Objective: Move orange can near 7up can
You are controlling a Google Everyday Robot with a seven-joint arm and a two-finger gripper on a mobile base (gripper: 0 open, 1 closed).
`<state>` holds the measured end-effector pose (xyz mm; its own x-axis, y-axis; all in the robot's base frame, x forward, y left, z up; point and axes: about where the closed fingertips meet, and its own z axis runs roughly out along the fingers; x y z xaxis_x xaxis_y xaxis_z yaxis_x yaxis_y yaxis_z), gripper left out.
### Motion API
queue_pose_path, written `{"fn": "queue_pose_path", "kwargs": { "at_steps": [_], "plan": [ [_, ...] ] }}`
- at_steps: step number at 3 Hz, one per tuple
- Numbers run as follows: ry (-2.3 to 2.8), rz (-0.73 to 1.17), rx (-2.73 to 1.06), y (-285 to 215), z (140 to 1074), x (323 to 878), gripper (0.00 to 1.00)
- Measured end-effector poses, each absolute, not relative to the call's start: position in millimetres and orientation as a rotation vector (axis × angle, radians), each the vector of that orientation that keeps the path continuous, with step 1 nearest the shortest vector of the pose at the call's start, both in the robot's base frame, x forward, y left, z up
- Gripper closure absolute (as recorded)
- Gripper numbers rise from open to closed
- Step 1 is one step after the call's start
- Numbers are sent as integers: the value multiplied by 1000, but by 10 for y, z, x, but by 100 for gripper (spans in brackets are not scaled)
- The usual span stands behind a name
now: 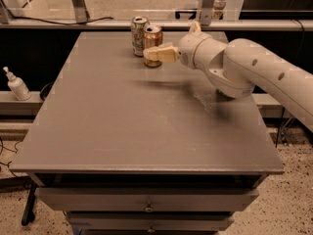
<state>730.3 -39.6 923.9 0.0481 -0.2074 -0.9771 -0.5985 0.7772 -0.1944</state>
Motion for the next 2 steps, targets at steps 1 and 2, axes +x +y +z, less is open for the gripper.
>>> {"fn": "queue_pose_path", "kwargs": {
  "at_steps": [1,2],
  "plan": [
    [1510,283,-690,-652,9437,7057,0],
    [1492,256,-701,-768,9624,6842,0]
  ]
}}
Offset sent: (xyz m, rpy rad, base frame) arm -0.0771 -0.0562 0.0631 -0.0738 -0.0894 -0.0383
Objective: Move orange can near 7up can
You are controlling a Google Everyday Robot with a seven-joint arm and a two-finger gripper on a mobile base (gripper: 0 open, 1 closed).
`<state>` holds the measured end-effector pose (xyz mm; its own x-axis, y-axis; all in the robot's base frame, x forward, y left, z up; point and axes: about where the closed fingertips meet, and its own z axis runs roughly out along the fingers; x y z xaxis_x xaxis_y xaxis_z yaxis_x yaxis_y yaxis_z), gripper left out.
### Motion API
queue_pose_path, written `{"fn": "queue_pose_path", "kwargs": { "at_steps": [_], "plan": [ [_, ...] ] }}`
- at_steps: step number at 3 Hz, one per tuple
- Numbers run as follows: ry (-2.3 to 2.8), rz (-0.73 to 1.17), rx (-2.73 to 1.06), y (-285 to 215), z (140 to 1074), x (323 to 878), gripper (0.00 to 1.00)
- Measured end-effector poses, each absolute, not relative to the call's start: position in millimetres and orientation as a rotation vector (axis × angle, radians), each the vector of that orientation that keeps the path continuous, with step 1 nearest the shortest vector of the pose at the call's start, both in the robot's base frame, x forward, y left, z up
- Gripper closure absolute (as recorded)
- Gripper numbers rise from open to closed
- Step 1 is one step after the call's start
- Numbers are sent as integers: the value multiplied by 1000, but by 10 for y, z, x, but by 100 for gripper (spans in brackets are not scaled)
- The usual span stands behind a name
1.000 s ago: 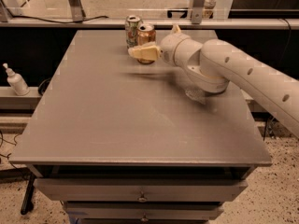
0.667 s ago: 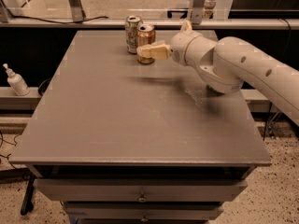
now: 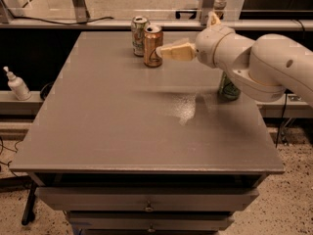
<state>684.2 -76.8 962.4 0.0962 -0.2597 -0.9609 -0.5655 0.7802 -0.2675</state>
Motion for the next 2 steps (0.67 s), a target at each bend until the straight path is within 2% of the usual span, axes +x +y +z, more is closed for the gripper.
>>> {"fn": "queue_pose_path", "kwargs": {
  "at_steps": [2],
  "plan": [
    [1450,302,-767,-773,10085,6329,0]
  ]
}}
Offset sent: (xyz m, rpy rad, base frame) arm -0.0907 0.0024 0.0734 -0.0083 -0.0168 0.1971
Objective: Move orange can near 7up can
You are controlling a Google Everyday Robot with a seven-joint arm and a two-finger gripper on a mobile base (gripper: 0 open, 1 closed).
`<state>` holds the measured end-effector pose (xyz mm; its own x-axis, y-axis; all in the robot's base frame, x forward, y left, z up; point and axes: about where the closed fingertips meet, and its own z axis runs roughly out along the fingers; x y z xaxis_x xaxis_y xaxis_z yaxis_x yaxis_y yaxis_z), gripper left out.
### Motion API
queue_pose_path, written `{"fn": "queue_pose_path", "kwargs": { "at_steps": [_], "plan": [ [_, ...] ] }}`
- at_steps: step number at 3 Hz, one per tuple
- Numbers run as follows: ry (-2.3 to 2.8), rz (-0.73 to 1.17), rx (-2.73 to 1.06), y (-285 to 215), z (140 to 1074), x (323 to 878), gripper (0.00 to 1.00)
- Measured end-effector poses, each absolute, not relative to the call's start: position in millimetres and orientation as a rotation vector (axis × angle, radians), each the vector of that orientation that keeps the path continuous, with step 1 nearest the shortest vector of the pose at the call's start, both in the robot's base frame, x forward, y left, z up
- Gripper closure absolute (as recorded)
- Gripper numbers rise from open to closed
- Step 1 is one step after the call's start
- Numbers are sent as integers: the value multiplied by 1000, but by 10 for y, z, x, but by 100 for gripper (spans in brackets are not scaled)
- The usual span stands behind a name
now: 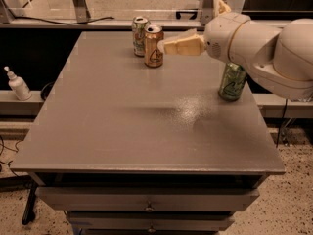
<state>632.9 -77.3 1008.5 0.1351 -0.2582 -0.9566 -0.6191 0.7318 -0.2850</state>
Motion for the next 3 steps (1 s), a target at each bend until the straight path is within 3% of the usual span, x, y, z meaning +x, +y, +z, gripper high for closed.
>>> {"fn": "queue_pose_path", "kwargs": {
  "at_steps": [3],
  "plan": [
    [1331,393,-949,-970,10398,5821,0]
  ]
}}
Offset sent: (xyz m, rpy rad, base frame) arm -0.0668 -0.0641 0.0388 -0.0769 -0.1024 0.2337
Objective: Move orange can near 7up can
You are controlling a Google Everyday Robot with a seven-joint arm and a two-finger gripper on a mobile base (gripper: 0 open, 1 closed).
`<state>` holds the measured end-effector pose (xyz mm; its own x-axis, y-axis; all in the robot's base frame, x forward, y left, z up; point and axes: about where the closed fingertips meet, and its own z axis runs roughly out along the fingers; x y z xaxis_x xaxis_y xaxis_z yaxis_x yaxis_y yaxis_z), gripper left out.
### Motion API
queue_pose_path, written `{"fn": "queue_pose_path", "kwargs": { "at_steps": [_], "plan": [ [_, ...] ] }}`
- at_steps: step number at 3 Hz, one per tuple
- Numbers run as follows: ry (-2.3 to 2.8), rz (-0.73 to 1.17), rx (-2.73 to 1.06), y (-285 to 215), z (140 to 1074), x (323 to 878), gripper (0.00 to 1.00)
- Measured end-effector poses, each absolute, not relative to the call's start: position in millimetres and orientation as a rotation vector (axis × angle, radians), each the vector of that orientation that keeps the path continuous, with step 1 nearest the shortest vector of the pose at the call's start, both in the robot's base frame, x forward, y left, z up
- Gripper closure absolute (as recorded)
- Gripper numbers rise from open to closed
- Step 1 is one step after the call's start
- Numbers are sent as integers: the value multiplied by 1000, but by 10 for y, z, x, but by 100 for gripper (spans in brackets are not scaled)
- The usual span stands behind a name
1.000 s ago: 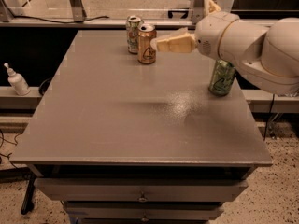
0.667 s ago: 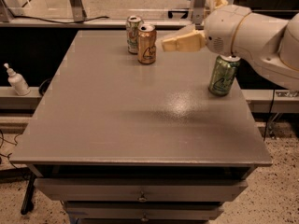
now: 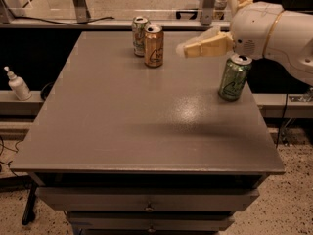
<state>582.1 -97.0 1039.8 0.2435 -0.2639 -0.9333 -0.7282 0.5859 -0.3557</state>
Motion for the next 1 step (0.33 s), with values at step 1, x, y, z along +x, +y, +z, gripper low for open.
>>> {"fn": "queue_pose_path", "kwargs": {
  "at_steps": [1],
  "plan": [
    [1331,393,-949,-969,10399,5821,0]
  ]
}}
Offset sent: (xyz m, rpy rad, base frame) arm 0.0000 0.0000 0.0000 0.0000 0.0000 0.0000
